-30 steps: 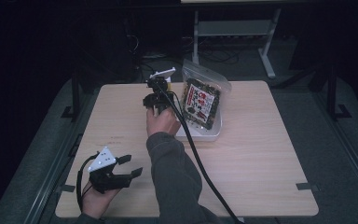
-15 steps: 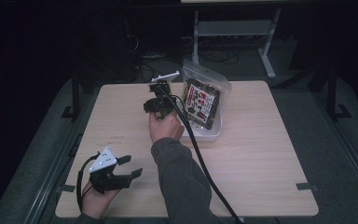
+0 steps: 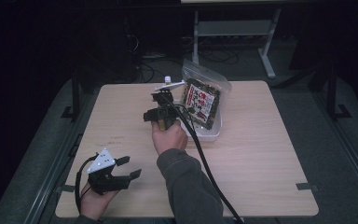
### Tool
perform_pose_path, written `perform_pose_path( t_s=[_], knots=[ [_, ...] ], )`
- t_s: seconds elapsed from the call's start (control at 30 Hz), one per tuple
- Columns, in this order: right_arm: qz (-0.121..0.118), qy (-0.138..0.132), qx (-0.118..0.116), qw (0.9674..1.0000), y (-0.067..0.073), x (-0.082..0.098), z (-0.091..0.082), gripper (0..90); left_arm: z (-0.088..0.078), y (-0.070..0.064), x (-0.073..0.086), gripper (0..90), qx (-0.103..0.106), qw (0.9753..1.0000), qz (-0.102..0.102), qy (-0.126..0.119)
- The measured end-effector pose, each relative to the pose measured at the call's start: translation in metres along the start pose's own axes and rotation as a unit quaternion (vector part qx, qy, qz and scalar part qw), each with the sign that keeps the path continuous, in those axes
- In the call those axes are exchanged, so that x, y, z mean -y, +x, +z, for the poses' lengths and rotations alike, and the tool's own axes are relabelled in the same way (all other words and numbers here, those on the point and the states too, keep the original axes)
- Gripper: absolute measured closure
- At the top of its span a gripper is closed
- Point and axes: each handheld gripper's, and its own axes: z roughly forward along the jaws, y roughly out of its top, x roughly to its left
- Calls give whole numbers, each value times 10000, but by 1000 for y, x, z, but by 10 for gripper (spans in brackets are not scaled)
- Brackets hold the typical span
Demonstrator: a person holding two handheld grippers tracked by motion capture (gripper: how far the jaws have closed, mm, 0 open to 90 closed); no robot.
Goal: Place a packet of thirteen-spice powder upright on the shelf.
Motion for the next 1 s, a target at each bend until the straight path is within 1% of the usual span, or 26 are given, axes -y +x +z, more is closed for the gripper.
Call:
perform_pose_path(
  t_s=[0.2,0.27,0.4,0.47,0.6,0.8,0.87,0.93,1.0],
  knots=[
    [-29,-3,-190,9998,-2,7,-5,499,0,1,1,313,6,10000,3,7],
    [-53,8,-220,9997,-3,10,-7,495,0,1,1,311,7,10000,-2,16],
    [-42,4,-332,9994,-7,16,-10,486,0,1,1,308,1,10000,-7,43],
    [-42,13,-349,9994,-8,19,-10,485,0,2,2,307,1,10000,-17,53],
    [-47,14,-463,9989,-10,24,-10,479,1,1,2,307,8,10000,-8,68],
    [-65,69,-540,9985,-13,31,-9,468,1,2,2,304,0,10000,-11,77],
    [-92,88,-597,9981,-15,35,-10,467,1,2,2,304,-3,10000,-8,74],
    [-96,100,-600,9981,-15,37,-10,464,1,2,2,304,1,10000,-9,82],
    [-112,119,-668,9976,-16,39,-10,460,1,2,2,304,1,10000,-1,86]
  ],
)
